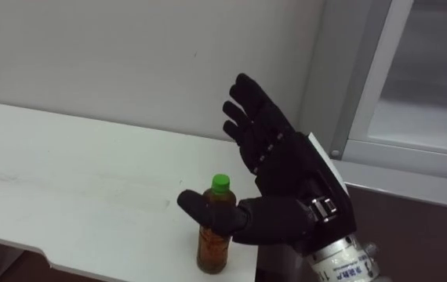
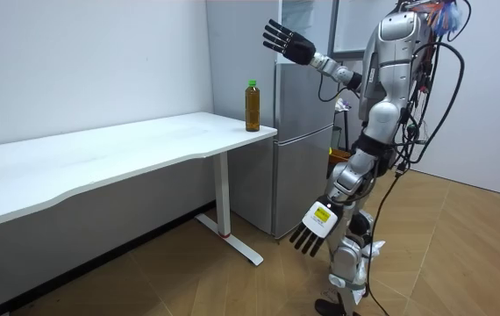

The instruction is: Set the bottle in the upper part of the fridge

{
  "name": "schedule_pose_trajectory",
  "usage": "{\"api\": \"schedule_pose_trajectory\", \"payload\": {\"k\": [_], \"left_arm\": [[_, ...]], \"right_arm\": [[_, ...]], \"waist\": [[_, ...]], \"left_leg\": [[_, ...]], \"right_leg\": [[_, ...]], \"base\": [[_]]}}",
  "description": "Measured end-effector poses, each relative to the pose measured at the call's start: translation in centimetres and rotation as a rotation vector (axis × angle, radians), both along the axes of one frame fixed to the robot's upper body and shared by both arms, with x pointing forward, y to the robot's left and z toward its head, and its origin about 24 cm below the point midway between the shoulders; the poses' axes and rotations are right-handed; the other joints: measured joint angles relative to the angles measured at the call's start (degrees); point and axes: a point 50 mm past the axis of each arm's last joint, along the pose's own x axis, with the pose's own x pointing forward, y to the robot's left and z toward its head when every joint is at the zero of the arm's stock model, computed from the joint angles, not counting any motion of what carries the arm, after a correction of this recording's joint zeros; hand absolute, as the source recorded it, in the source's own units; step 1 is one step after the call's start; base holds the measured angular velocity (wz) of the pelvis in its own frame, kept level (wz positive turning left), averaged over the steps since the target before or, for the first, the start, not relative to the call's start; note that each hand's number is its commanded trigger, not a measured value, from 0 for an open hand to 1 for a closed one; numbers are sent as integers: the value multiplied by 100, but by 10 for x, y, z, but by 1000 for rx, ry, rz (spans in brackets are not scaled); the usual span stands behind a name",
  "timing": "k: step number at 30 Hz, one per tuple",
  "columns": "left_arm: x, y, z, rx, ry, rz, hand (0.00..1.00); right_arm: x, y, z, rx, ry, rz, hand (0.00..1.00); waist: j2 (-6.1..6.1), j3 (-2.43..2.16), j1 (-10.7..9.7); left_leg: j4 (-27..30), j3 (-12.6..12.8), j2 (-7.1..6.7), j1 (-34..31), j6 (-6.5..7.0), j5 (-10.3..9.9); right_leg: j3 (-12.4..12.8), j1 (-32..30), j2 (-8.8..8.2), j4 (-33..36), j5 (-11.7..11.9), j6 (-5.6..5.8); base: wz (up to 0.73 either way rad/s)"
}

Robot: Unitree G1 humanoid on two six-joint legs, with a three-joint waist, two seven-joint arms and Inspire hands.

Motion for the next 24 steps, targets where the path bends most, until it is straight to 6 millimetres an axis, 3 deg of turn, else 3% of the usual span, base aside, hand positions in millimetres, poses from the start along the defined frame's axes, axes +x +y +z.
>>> {"api": "schedule_pose_trajectory", "payload": {"k": [13,24], "left_arm": [[-7,0,-2,27,89,-73,0],[-20,-5,-5,30,146,-89,0]], "right_arm": [[4,-3,-6,3,40,-47,0],[22,-12,-20,18,155,-232,0]], "waist": [[-49,28,89],[-36,38,93]], "left_leg": [[78,-87,-16,-7,9,-8],[87,-226,-62,-50,16,-12]], "right_leg": [[-35,68,-11,-27,-16,21],[-162,89,-35,-38,-42,40]], "base": [[3],[4]]}}
